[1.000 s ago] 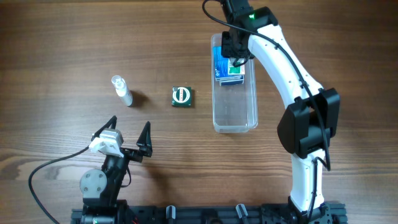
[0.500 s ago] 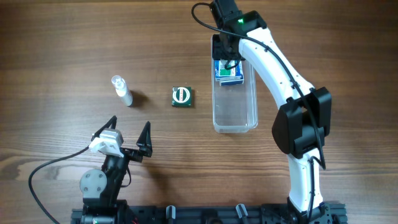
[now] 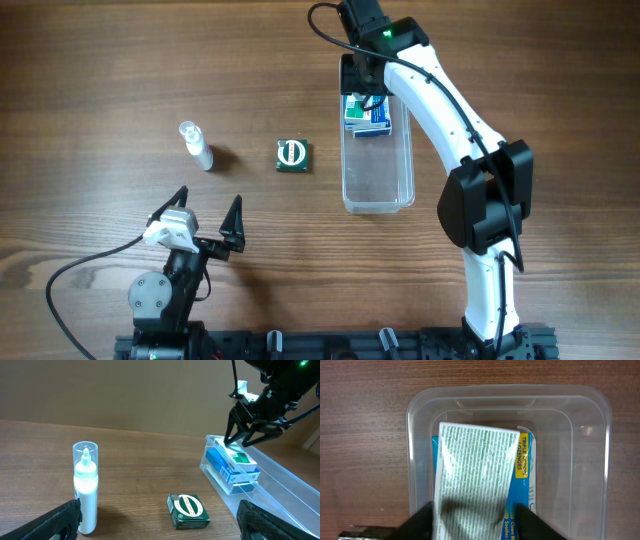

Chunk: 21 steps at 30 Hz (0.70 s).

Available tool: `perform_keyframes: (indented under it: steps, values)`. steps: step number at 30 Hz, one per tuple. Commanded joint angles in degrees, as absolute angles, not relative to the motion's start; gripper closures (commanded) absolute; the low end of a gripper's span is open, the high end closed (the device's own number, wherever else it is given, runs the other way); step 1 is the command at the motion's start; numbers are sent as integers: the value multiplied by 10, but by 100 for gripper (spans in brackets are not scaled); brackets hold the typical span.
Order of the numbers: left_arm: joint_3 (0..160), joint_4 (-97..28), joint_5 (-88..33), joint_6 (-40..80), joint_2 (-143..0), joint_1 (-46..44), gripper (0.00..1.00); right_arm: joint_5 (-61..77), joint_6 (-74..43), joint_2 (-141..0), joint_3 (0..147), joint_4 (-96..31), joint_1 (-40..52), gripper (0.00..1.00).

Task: Pack container
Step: 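Carry the Panadol box into the container and release it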

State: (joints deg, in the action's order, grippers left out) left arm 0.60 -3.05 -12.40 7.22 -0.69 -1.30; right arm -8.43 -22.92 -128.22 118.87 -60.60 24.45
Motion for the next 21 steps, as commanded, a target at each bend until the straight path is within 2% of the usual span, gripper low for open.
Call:
perform_keyframes:
  steps: [1, 3, 6, 8, 21]
  values:
    - [3, -33, -121, 78, -2, -7, 0, -107, -225, -1279, 1200, -602, 246, 72]
    - [3, -33, -121, 78, -2, -7, 0, -121, -225, -1264, 1202, -600, 246, 83]
    - [3, -33, -121, 78, -2, -7, 0, -103, -227, -1252, 1202, -604, 246, 88]
    - [3, -33, -121, 78, -2, -7, 0, -62, -227, -1253, 1193, -605, 246, 89]
    - [3, -33, -121, 78, -2, -7, 0, -62, -246, -1253, 1133, -591, 246, 90]
